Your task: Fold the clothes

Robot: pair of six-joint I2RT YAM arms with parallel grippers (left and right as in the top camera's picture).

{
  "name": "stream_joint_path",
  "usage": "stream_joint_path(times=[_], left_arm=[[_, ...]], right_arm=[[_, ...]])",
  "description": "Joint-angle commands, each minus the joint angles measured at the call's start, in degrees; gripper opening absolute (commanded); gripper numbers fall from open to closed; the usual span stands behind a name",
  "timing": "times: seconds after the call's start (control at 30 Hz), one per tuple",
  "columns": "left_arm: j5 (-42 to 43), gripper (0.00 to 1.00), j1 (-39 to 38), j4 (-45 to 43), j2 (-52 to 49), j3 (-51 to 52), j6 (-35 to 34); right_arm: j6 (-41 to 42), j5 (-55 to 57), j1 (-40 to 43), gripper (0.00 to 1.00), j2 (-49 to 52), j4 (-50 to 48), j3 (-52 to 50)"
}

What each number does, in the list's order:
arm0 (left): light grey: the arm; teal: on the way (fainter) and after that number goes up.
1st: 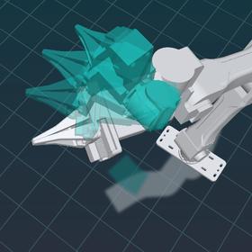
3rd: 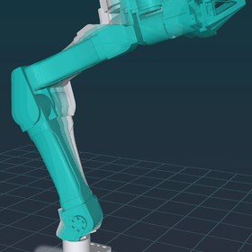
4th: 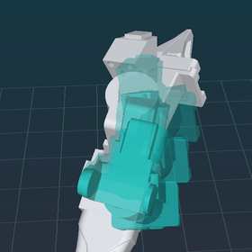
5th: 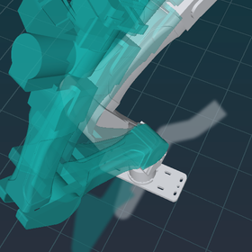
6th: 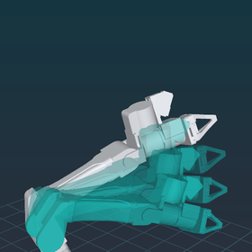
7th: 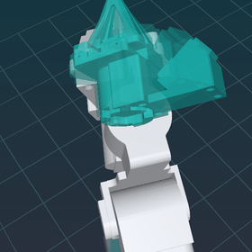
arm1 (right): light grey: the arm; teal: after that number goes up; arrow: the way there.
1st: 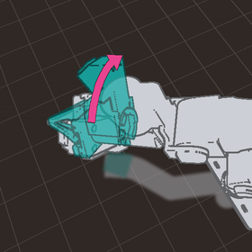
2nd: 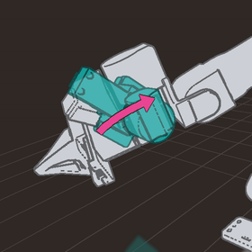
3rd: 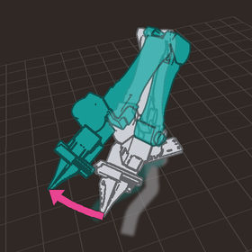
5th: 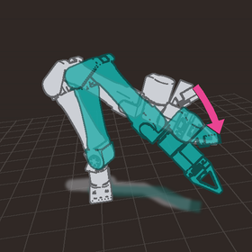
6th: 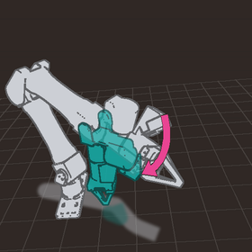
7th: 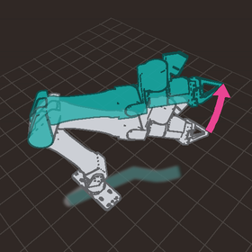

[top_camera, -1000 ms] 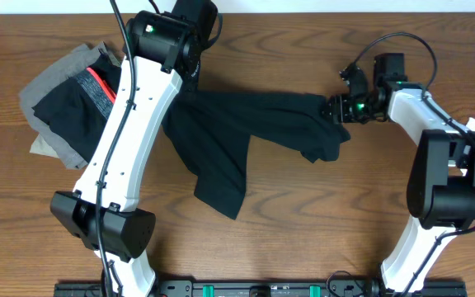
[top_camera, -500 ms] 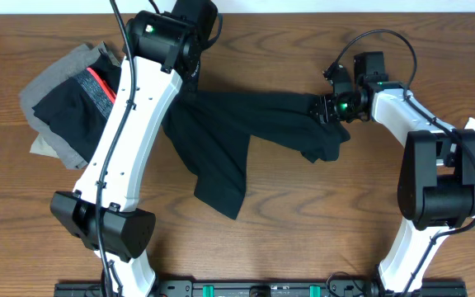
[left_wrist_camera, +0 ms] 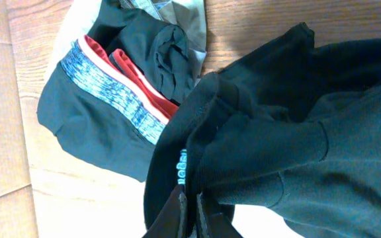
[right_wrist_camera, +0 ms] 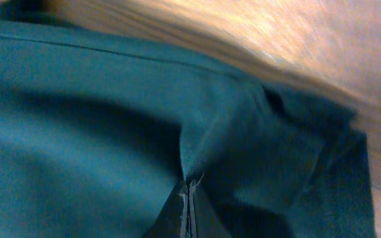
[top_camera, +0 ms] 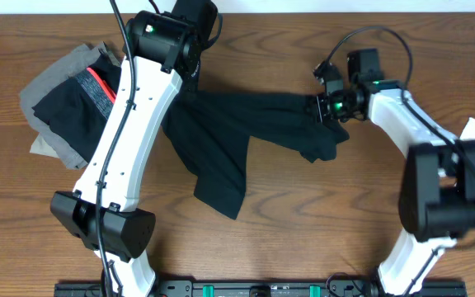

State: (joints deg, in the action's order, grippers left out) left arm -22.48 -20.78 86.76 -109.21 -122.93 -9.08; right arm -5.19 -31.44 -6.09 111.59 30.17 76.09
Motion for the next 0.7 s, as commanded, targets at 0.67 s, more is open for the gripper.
stream_joint_path(times=[0.67], left_arm=[[-1.2,0.06,0.5,-0.8,0.7,-0.5,-0.6]], right_arm=[[-9.5,6.3,-1.1,0.01,-14.9,15.6,0.2]])
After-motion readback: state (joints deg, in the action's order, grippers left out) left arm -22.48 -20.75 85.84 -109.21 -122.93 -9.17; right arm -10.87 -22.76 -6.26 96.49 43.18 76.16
